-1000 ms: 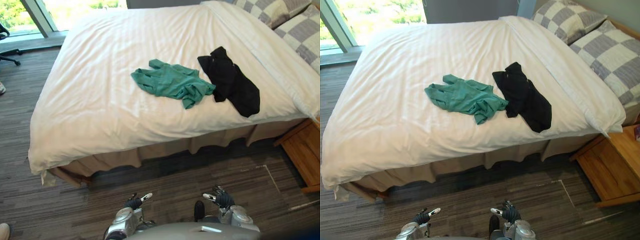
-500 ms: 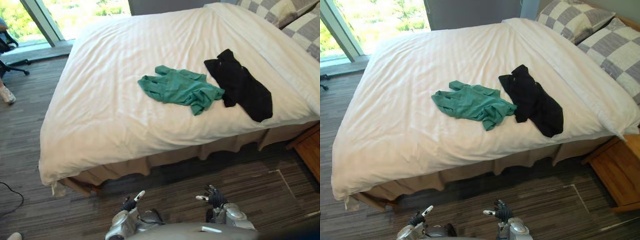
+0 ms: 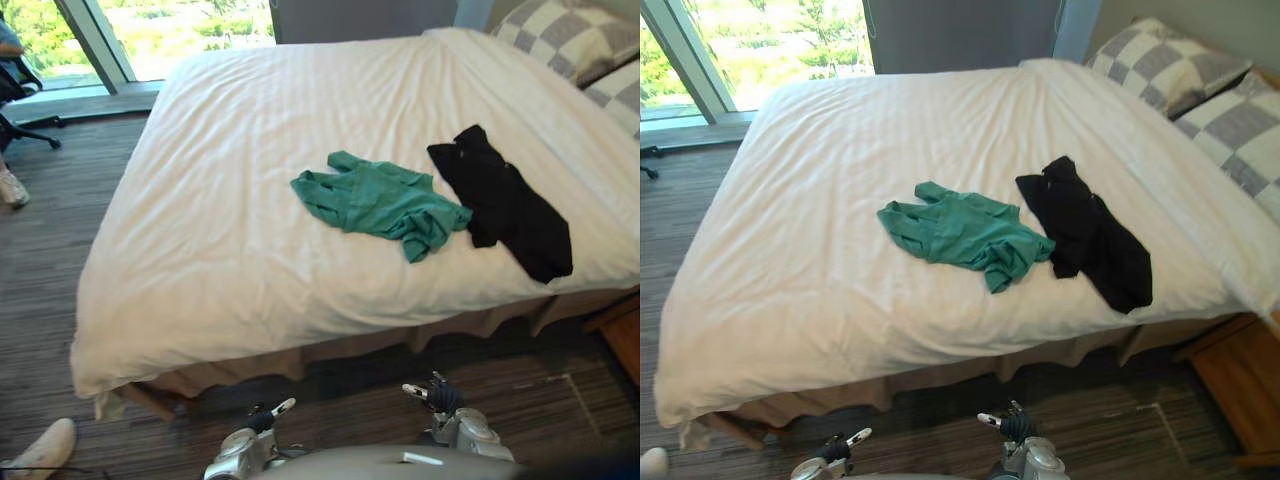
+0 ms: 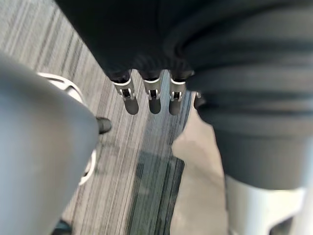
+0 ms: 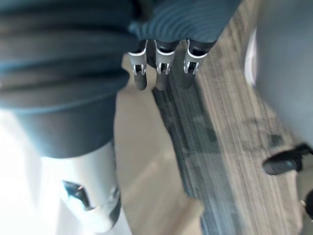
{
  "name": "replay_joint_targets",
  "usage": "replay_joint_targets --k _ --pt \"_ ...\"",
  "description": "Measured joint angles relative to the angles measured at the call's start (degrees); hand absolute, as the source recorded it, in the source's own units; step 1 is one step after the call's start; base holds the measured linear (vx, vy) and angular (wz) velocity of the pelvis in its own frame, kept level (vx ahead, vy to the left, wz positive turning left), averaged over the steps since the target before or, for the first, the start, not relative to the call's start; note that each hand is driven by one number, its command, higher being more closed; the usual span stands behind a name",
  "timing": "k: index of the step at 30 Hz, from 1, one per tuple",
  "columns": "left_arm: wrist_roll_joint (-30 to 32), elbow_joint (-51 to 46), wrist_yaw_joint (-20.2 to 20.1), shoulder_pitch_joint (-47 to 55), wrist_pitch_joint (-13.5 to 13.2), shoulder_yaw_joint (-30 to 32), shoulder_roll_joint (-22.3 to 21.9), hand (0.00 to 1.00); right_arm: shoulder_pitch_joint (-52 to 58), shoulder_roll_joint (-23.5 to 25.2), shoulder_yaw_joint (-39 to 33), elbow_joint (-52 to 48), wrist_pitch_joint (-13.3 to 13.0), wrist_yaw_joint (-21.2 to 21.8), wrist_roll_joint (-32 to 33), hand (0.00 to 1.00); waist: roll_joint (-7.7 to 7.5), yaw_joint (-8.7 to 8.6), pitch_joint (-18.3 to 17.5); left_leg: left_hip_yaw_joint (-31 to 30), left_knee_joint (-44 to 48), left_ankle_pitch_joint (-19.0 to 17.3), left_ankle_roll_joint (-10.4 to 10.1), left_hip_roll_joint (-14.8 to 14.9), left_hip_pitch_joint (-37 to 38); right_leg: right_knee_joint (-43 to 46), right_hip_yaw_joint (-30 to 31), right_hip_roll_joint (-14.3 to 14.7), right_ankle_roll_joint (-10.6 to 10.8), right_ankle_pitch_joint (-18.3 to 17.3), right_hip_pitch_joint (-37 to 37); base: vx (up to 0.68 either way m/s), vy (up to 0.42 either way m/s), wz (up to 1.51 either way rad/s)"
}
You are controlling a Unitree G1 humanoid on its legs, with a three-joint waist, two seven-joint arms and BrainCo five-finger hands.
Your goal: Tidy the bed and pick cloth on bed and put in laundry
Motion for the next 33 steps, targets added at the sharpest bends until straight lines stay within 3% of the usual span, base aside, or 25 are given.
replay_joint_targets --k 1,5,9,10,15,20,23,24,27,29,33 --pt "0.3 0.2 0.3 -0.1 -0.1 0.1 0.2 0.0 0.1 0.1 0.3 0.7 -0.6 0.1 0.0 0.0 -0.55 0.01 -0.2 -0.4 -0.3 0.0 -0.9 0.2 0.3 -1.8 1.0 1.1 0.1 1.0 0.1 0.14 -0.176 -0.21" --pt "0.4 1.3 1.1 -0.5 -0.7 1.7 -2.2 0.0 -0.5 -1.6 2.6 1.5 -2.1 0.9 0.7 0.0 2.58 -0.32 -0.6 0.3 -2.4 1.6 -3.2 3.5 0.3 -10.0 -0.1 5.9 -0.5 3.1 2.8 0.12 -0.109 -0.12" --pt "0.3 1.8 1.1 -0.4 -2.1 2.3 -3.6 0.0 -0.3 -2.6 2.7 2.3 -2.1 2.0 1.2 0.0 3.95 -0.25 -1.1 0.0 -3.1 2.4 -4.0 4.8 1.1 -16.9 -1.9 8.0 -0.6 5.6 7.4 0.06 -0.072 0.11" --pt "1.0 2.1 -0.3 -1.0 -4.0 -2.4 -3.6 0.0 -0.7 -3.9 4.7 1.7 -1.1 2.8 1.1 0.0 5.79 -0.16 0.8 -1.8 -2.8 1.8 -3.7 4.3 0.0 -25.4 -2.8 8.9 -0.4 10.4 10.4 0.0 0.0 0.04" --pt "1.0 2.1 -0.2 -1.2 -4.0 -2.4 -3.6 0.0 -0.7 -3.9 4.6 1.6 -1.1 2.8 1.1 0.0 5.62 -0.16 0.9 -1.9 -2.8 1.8 -3.7 4.3 0.0 -25.4 -2.8 8.9 -0.4 10.4 10.4 0.0 0.0 0.0" --pt "-5.0 2.3 6.4 -2.1 -4.1 -4.6 -3.0 0.0 -0.4 -3.9 3.6 1.2 -1.0 2.7 4.8 0.0 5.43 -0.67 0.9 -2.9 -1.5 0.7 -3.6 4.3 -1.1 -25.5 -2.9 8.7 -0.4 10.3 10.2 0.0 -0.004 0.04" --pt "-14.6 2.9 14.5 -2.4 -4.8 -4.4 -2.0 0.0 0.2 -3.9 -0.4 1.1 -0.8 1.9 9.9 0.0 5.01 -0.99 0.8 -2.9 -1.2 0.3 -3.5 4.3 -1.1 -25.5 -2.5 8.7 -0.4 10.2 10.1 0.01 -0.011 -0.04" --pt "-20.8 3.4 18.7 -2.6 -5.3 -1.5 -1.9 0.0 0.7 -3.9 -4.7 1.2 -0.3 1.0 13.0 0.0 4.64 -1.46 0.7 -2.9 -1.1 0.2 -3.5 4.2 -1.0 -25.4 -2.2 8.7 -0.4 10.2 10.1 0.01 -0.015 -0.11" --pt "-30.7 3.1 25.4 -2.4 -5.4 7.3 0.5 0.0 3.3 -5.0 -13.9 1.2 0.1 -1.6 21.1 0.0 3.99 -1.91 0.2 -3.5 -0.8 0.1 -3.4 4.1 -0.8 -25.3 -1.7 8.7 -0.4 10.2 10.0 0.01 -0.028 -0.14" --pt "-32.5 1.3 27.8 -1.9 -5.5 13.4 2.9 0.0 5.2 -6.9 -18.7 1.1 -0.2 -3.2 25.0 0.0 3.74 -2.56 0.1 -3.5 -0.8 0.1 -3.4 3.9 -0.8 -25.1 -1.6 8.6 -0.5 10.2 10.1 -0.02 -0.029 -0.04" --pt "-31.9 -4.0 29.8 0.0 -5.7 27.0 7.7 0.0 9.1 -10.6 -30.2 -2.2 -3.6 -5.2 30.5 0.0 4.53 -3.15 -0.8 -3.0 -0.7 0.1 -3.4 3.7 -0.5 -25.1 -0.8 8.3 -0.5 10.3 10.2 -0.05 -0.03 -0.07"
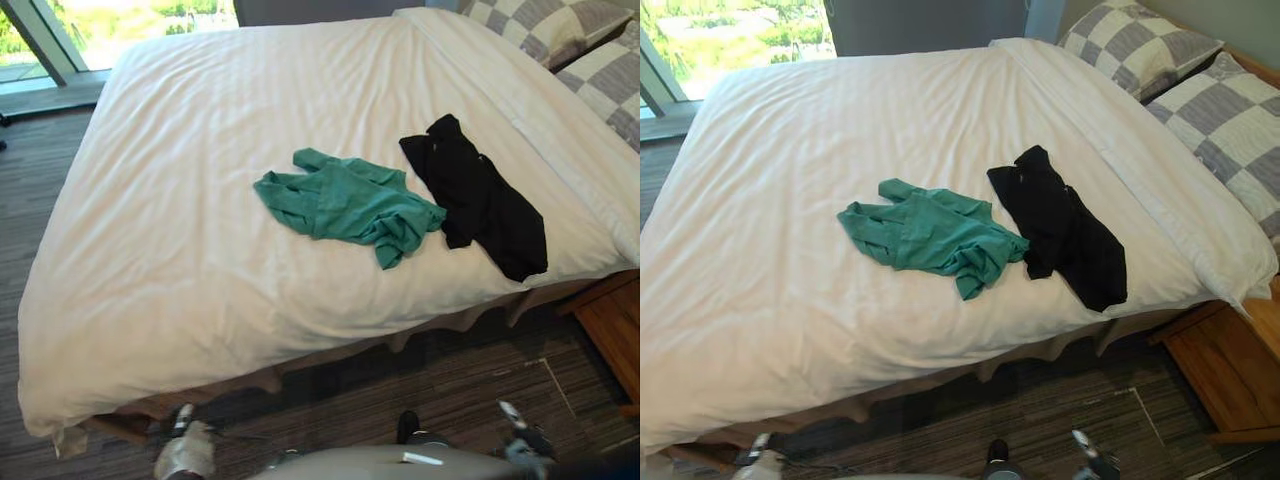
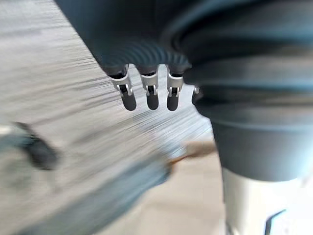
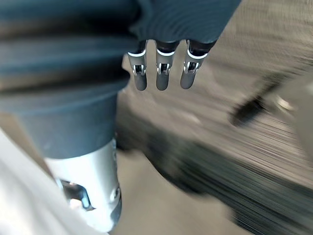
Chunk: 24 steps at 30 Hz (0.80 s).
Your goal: Tidy the bed and pick cloth on bed and put in laundry
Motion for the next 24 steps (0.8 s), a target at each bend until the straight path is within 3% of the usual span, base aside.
replay_joint_targets --k 3,5,7,8,13,19,21,24 --pt "7.9 -5.6 -0.2 1.4 -1.5 6.5 2.7 0.0 1.7 -3.9 -4.0 -5.6 -2.0 -0.3 -0.4 0.0 0.81 -0.31 -1.7 0.4 -0.3 -0.2 0.2 0.1 0.3 -0.3 0.3 0.2 0.0 0.0 0.0 -0.08 -0.049 -0.05" --pt "16.0 -12.4 -0.6 1.7 -2.6 7.4 6.2 0.0 2.6 -7.1 -4.5 -13.1 -2.2 -0.8 -1.5 0.0 0.81 -0.34 -2.5 0.6 -0.1 -0.8 0.1 0.5 0.2 -0.3 0.3 0.5 0.1 0.1 -0.3 -0.12 -0.066 -0.09" --pt "18.9 -16.4 -1.3 1.8 -3.6 8.0 9.9 0.0 2.6 -9.1 -5.1 -17.7 -2.2 -1.0 -2.6 0.0 0.84 -0.37 -3.8 1.2 0.0 -1.2 0.0 0.8 -0.7 -0.3 0.6 0.7 0.1 0.2 -1.3 -0.1 -0.066 -0.13" --pt "21.6 -19.2 -2.9 1.2 -5.1 8.1 14.2 0.0 2.1 -11.4 -5.4 -21.0 -2.2 -0.9 -3.7 0.0 0.34 -0.56 -4.9 1.3 0.0 -1.3 -0.4 0.8 -1.5 -0.3 0.8 0.8 -0.4 0.6 -2.2 -0.06 -0.064 -0.1" --pt "29.4 -25.5 -10.0 -5.1 -8.2 3.9 25.0 0.0 2.0 -16.9 -4.6 -31.4 -1.9 0.9 -10.4 0.0 0.19 -1.4 -5.0 0.6 1.1 -0.5 -0.6 0.8 -2.0 -0.3 1.6 0.8 -0.4 1.0 -2.5 -0.01 -0.018 -0.01" --pt "39.1 -35.6 -20.7 -10.5 -11.6 -8.7 26.7 0.0 -0.2 -17.8 1.0 -39.9 0.6 7.3 -15.5 0.0 -0.15 -3.94 -5.5 -0.6 1.9 0.1 0.3 0.3 -3.4 0.0 3.5 0.6 -0.6 1.5 -4.6 -0.01 -0.027 -0.12" --pt "39.7 -37.0 -23.7 -11.7 -10.5 -13.4 26.3 0.0 -0.7 -17.9 2.9 -40.6 0.6 8.7 -15.5 0.0 0.14 -3.94 -5.4 -0.6 1.8 0.5 0.9 0.0 -3.6 0.0 4.8 0.5 -0.7 1.9 -5.5 -0.04 -0.044 -0.34" --pt "41.4 -39.3 -27.8 -11.8 -7.0 -19.9 23.6 0.0 -1.4 -17.8 7.8 -43.9 1.0 10.7 -17.4 0.0 1.13 -5.59 -4.8 -0.7 1.8 1.0 1.6 -0.5 -3.5 0.0 6.5 0.4 -0.8 2.1 -6.1 -0.05 -0.044 -0.27"
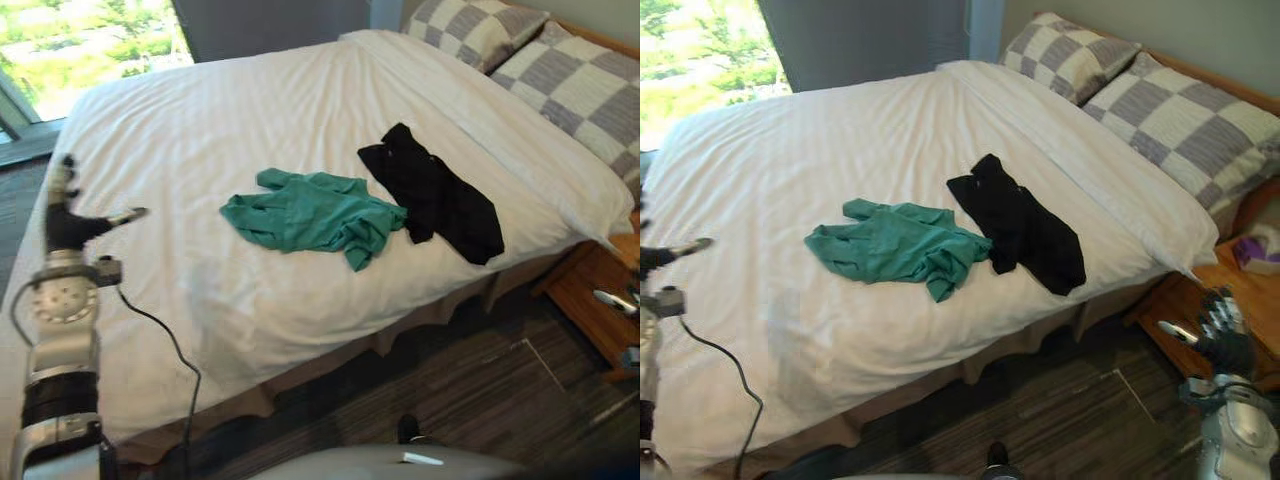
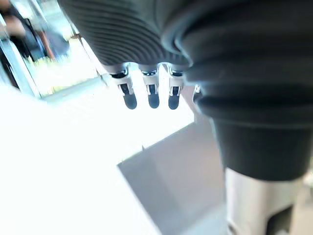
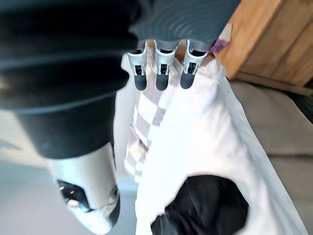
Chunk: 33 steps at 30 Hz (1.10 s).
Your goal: Tidy the bed and pick cloth on bed and put in laundry
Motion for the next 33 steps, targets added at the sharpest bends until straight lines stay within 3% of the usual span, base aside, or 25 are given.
replay_joint_targets --k 4,5,8,13,17,23,25,29,33 --pt "3.5 -0.2 -2.9 -0.7 4.7 -8.5 -3.7 0.0 -0.1 1.9 5.2 -5.5 0.5 2.6 -4.1 0.0 0.38 -1.05 1.0 0.4 -0.2 0.3 -0.1 0.1 -0.2 0.0 2.0 0.5 -0.2 0.2 -1.6 -0.07 -0.059 -0.25" --pt "4.7 0.1 -3.0 -2.0 6.7 -10.9 -4.6 0.0 -0.1 2.1 7.3 -6.8 0.5 3.5 -5.1 0.0 0.13 -1.31 1.6 0.7 -0.2 0.3 -0.1 0.0 -1.3 0.0 2.4 0.5 -0.3 0.3 -2.9 -0.12 -0.064 -0.24" --pt "5.3 2.6 -2.1 -5.5 9.0 -14.5 -4.9 0.0 -1.0 2.2 10.4 -8.4 0.6 4.1 -5.8 0.0 -0.67 -1.7 3.5 1.1 -0.9 0.1 -0.4 -0.1 -2.0 0.0 3.8 0.9 -0.1 1.7 -4.5 -0.09 -0.043 -0.15" --pt "8.7 9.8 2.6 -9.1 11.8 -16.3 -6.6 0.0 -0.9 2.2 11.9 -11.8 0.8 4.9 -5.5 0.0 -0.46 -2.35 4.1 4.1 -1.0 -1.5 -1.2 -0.2 -1.7 0.0 7.1 1.6 0.0 3.1 -6.3 -0.06 -0.01 -0.35" --pt "12.7 12.2 7.4 -13.7 14.9 -17.2 -6.9 0.0 -0.7 2.2 11.9 -16.8 0.7 6.4 -3.4 0.0 -0.13 -3.75 6.8 7.4 0.0 -2.3 -1.2 0.0 -2.1 2.7 10.2 2.0 -0.1 2.9 -9.5 -0.06 -0.035 -0.34" --pt "14.6 12.3 12.5 -23.1 16.3 -18.4 -8.3 0.0 -0.2 2.6 11.9 -22.1 0.5 6.6 -1.8 0.0 -0.62 -4.38 10.2 9.5 3.4 -3.1 -1.2 0.5 -6.7 7.5 12.2 2.1 0.2 2.0 -16.0 -0.06 -0.053 -0.15" --pt "14.4 12.2 14.9 -26.8 16.6 -18.5 -8.6 0.0 -0.3 3.3 11.8 -25.1 -0.2 6.2 -0.6 0.0 -0.46 -4.32 11.9 10.2 6.4 -4.4 -1.4 1.9 -9.3 9.3 12.9 2.6 -0.1 1.5 -18.6 -0.04 -0.058 -0.14" --pt "13.2 11.7 16.2 -31.8 18.6 -18.5 -8.6 0.0 0.7 4.2 11.7 -29.0 -1.3 6.3 -0.5 0.0 -0.21 -4.71 13.9 11.9 9.4 -5.0 -2.1 4.0 -11.7 13.0 13.1 3.8 -1.0 0.0 -22.1 -0.02 -0.072 -0.05" --pt "13.2 11.7 16.6 -35.2 21.1 -18.5 -8.6 0.0 1.1 4.2 11.6 -32.5 -2.8 6.8 1.7 0.0 -0.48 -5.13 15.3 12.3 11.2 -5.0 -2.1 4.3 -15.1 18.0 13.4 3.8 -1.5 -2.1 -27.3 -0.02 -0.062 0.02"
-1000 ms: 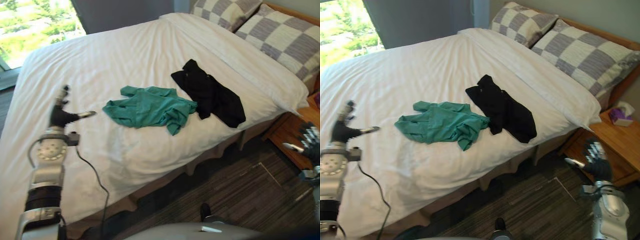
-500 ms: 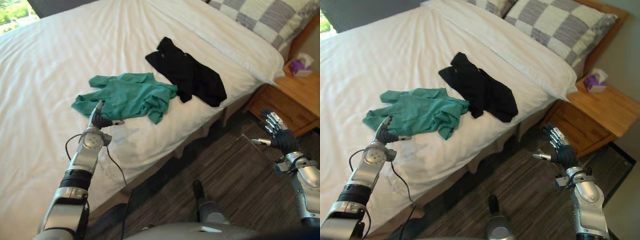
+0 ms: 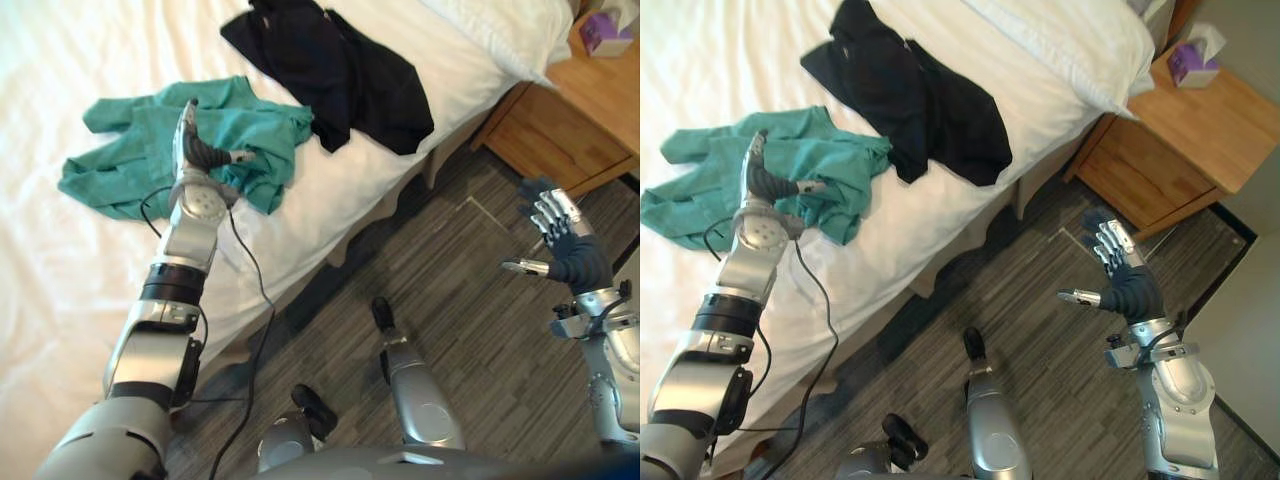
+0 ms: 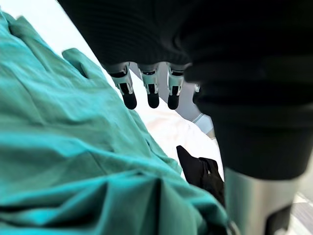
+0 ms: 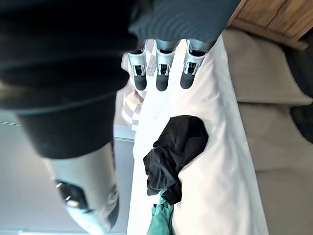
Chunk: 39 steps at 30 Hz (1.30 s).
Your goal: Tidy the bed and pick cloth on bed and put in laundry
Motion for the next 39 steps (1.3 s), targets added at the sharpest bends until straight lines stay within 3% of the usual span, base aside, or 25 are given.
replay_joint_targets --k 4,5,7,9,12,14,15,17,19,20,22,25,26,28,29,31,35,39 --pt "0.3 0.0 1.3 -3.3 4.6 0.1 0.0 0.0 -0.2 0.0 -0.3 -3.2 -1.1 0.3 2.5 0.0 -0.3 -0.28 2.2 0.1 2.7 -0.2 -0.1 0.8 -4.8 2.8 0.0 0.0 -0.3 -0.7 -5.3 -0.04 -0.066 0.08" --pt "1.3 0.3 0.8 -5.1 7.9 0.2 0.0 1.0 -1.5 0.0 -0.4 -3.9 -1.4 0.3 3.9 0.0 -0.42 -0.38 3.1 -0.1 4.1 -0.2 0.0 1.2 -7.3 4.1 0.0 0.1 -0.7 -0.9 -7.8 -0.04 -0.094 0.08" --pt "5.9 -0.1 -2.5 -6.8 11.4 0.4 0.1 1.0 -3.6 -0.1 -1.0 -5.2 -1.4 0.3 4.8 0.0 -0.42 -0.33 5.6 -0.3 6.1 -0.6 0.0 2.3 -8.7 5.6 -0.1 0.6 -1.0 -1.4 -9.2 -0.03 -0.121 0.04" --pt "12.5 -1.6 -8.9 -8.2 15.4 0.6 1.0 1.0 -4.8 -0.3 -2.8 -8.0 -1.4 0.4 6.3 0.0 0.1 0.02 6.5 -0.5 8.2 -1.2 0.2 3.6 -10.7 7.2 -0.6 1.0 -1.6 -2.0 -11.0 -0.02 -0.109 0.07" --pt "17.0 -2.2 -16.7 -8.6 17.6 0.0 3.5 1.0 -6.3 -2.3 -5.6 -10.9 -1.4 -0.4 6.7 0.0 0.12 -0.14 6.9 -0.4 10.0 -1.6 0.4 4.6 -10.9 8.6 -1.0 1.2 -1.0 -3.3 -11.3 0.0 -0.058 0.02" --pt "16.8 -2.2 -17.6 -8.4 17.7 -0.1 4.4 1.0 -6.9 -4.6 -7.3 -11.3 -1.6 -1.9 6.5 0.0 0.14 -0.24 6.9 -0.4 10.5 -2.5 0.7 4.8 -10.8 8.9 -1.1 1.3 -1.0 -3.4 -11.3 -0.01 -0.022 -0.05" --pt "16.1 -2.2 -17.6 -7.7 17.1 -0.1 4.9 1.0 -7.7 -6.7 -8.8 -11.3 -2.1 -3.5 6.1 0.0 0.16 -0.26 6.9 -0.3 10.7 -2.7 0.8 4.7 -10.8 9.0 -1.2 1.1 -0.9 -3.4 -11.2 0.0 0.0 0.0" --pt "12.2 -2.2 -17.0 -5.7 13.5 0.1 5.6 1.0 -9.3 -9.8 -11.1 -11.5 -2.5 -5.8 5.3 0.0 0.58 -0.33 6.6 -0.3 10.7 -2.9 1.1 4.3 -10.7 9.2 -1.4 0.7 -0.7 -3.5 -11.1 0.0 0.0 0.0" --pt "3.4 -2.2 -15.2 -1.4 5.9 0.4 7.3 1.0 -12.4 -13.8 -11.7 -11.7 -2.7 -8.9 2.4 0.0 0.89 0.02 6.4 -0.4 10.0 -2.7 1.2 3.7 -9.8 9.7 -1.5 0.3 -0.4 -3.9 -10.7 0.03 0.009 0.05" --pt "1.0 -2.2 -14.9 -0.3 3.6 0.4 7.3 1.0 -13.1 -14.4 -11.7 -12.0 -2.7 -9.7 1.1 0.0 1.16 0.23 6.3 -0.5 9.7 -2.5 1.3 3.5 -9.7 9.8 -1.7 0.0 -0.4 -3.9 -10.5 0.04 -0.002 0.17" --pt "-9.1 -5.2 -15.2 6.6 -4.8 0.4 6.6 1.0 -14.4 -16.2 -11.5 -15.7 -2.2 -12.4 -4.1 0.0 2.3 1.35 5.5 -2.2 8.8 -1.3 1.5 2.8 -9.6 10.7 -3.2 -1.0 -0.6 -4.9 -10.1 0.05 -0.017 0.35" --pt "-17.1 -11.5 -19.0 17.5 -10.3 0.3 3.6 1.0 -16.0 -16.4 -9.6 -17.2 1.1 -13.6 -7.2 0.0 2.91 2.67 4.4 -4.3 8.1 -0.1 1.7 2.7 -8.5 11.1 -5.6 -2.1 -1.2 -5.9 -7.6 0.11 -0.027 0.49" --pt "-19.7 -15.1 -22.2 23.8 -12.5 0.1 1.3 1.0 -16.0 -16.4 -7.6 -17.1 4.1 -14.5 -8.9 0.0 2.81 4.05 3.6 -5.7 7.8 0.3 1.5 2.7 -7.8 11.5 -6.9 -2.4 -1.5 -6.7 -6.3 0.07 -0.032 0.45" --pt "-20.5 -17.8 -24.5 28.6 -13.5 0.1 -0.3 1.0 -16.0 -16.4 -5.9 -17.1 6.0 -15.1 -10.8 0.0 2.65 4.85 3.0 -7.1 7.8 0.5 1.5 2.7 -7.9 11.8 -8.3 -2.9 -1.5 -7.4 -5.5 0.05 -0.032 0.49" --pt "-22.1 -20.9 -28.2 34.9 -14.3 0.0 -2.2 1.0 -16.2 -16.5 -2.9 -16.7 8.9 -16.4 -14.4 0.0 2.57 6.55 2.5 -9.0 7.7 0.6 1.5 2.8 -7.9 12.2 -10.0 -3.4 -1.5 -8.2 -4.3 0.02 -0.033 0.54" --pt "-22.3 -22.3 -30.2 39.1 -14.3 -0.2 -3.3 1.0 -17.1 -16.5 -0.8 -15.4 10.3 -16.9 -15.8 0.0 2.23 7.69 2.1 -10.1 7.6 0.6 1.5 2.8 -8.1 12.3 -10.8 -3.7 -1.6 -8.5 -3.9 0.0 -0.025 0.43" --pt "-22.1 -22.3 -37.8 50.9 -11.1 -2.2 -5.1 1.0 -21.8 -16.6 1.2 -8.9 15.7 -19.9 -19.4 0.0 1.53 10.89 1.9 -13.7 7.6 0.6 1.4 2.3 -10.2 12.3 -14.8 -5.4 -1.1 -9.2 -3.0 -0.03 -0.012 0.49" --pt "-21.2 -22.3 -41.6 57.8 -9.7 -2.1 -6.7 1.0 -26.4 -18.9 2.5 -3.0 18.9 -21.0 -21.0 0.0 1.24 13.21 1.9 -16.3 7.9 0.6 1.4 1.8 -11.8 11.9 -16.7 -6.4 -1.3 -8.9 -2.5 -0.02 -0.006 0.31"
